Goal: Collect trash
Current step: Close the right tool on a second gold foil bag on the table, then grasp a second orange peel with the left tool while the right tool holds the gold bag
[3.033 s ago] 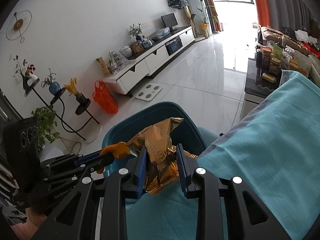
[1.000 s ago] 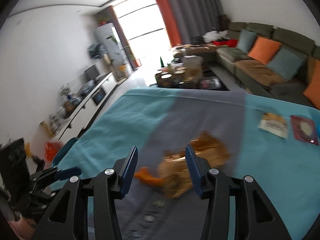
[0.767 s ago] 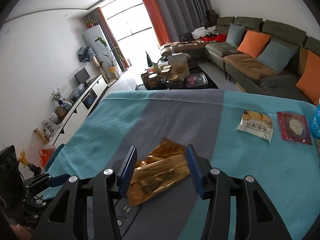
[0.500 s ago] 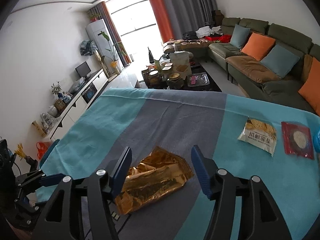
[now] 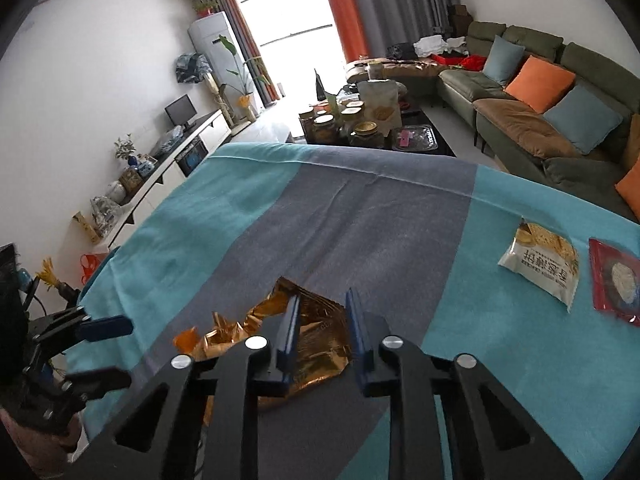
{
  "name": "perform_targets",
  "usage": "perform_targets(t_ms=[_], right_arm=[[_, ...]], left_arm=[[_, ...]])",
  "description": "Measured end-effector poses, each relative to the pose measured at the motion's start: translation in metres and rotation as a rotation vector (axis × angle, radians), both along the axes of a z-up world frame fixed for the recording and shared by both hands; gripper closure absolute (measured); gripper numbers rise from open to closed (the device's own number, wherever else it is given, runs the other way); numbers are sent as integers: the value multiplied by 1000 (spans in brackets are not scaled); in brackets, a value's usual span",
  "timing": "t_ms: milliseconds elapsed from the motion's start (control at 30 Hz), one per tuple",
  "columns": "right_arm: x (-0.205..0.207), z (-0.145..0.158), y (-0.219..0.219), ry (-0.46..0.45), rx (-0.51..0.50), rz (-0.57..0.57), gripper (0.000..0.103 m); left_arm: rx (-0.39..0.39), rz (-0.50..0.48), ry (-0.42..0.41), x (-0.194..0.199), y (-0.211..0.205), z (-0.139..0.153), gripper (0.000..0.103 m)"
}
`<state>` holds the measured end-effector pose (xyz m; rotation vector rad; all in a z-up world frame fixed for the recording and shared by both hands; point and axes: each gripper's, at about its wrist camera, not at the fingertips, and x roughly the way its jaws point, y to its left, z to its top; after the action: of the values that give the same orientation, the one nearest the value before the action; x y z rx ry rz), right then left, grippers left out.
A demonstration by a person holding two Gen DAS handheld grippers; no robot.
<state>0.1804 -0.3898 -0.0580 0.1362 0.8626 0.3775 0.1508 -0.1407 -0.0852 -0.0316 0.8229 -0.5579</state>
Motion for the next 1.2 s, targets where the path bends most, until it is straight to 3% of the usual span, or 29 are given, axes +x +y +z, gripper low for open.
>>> perform_targets(t_ms=[167, 333, 400, 533, 600, 800, 967, 1067, 1200], right_arm=[[-18, 5, -11, -11, 25, 2, 102], [-26, 5, -19, -4, 67, -5, 95], [-26, 4, -18, -7, 63, -4, 76], [-23, -1, -17, -3, 71, -13, 71], [-19, -3, -18, 3, 79, -17, 57], [-1, 2, -12, -12, 70, 17, 40], [16, -4, 1, 27, 60, 100, 41], [11, -8, 9, 45, 48, 175, 59], [-3, 1, 4, 16, 43, 176, 69]], left_arm=[[4, -12, 12, 5, -4, -4, 46], [28, -33, 24, 14, -16, -7, 46], [46, -40, 35, 19, -23, -9, 46], [87, -52, 72, 34, -36, -16, 46], [78, -61, 84, 39, -38, -17, 46], [60, -62, 90, 41, -34, -19, 46], [63, -60, 85, 41, -35, -20, 46], [59, -61, 87, 40, -34, -21, 47], [53, -67, 86, 39, -34, -21, 45]])
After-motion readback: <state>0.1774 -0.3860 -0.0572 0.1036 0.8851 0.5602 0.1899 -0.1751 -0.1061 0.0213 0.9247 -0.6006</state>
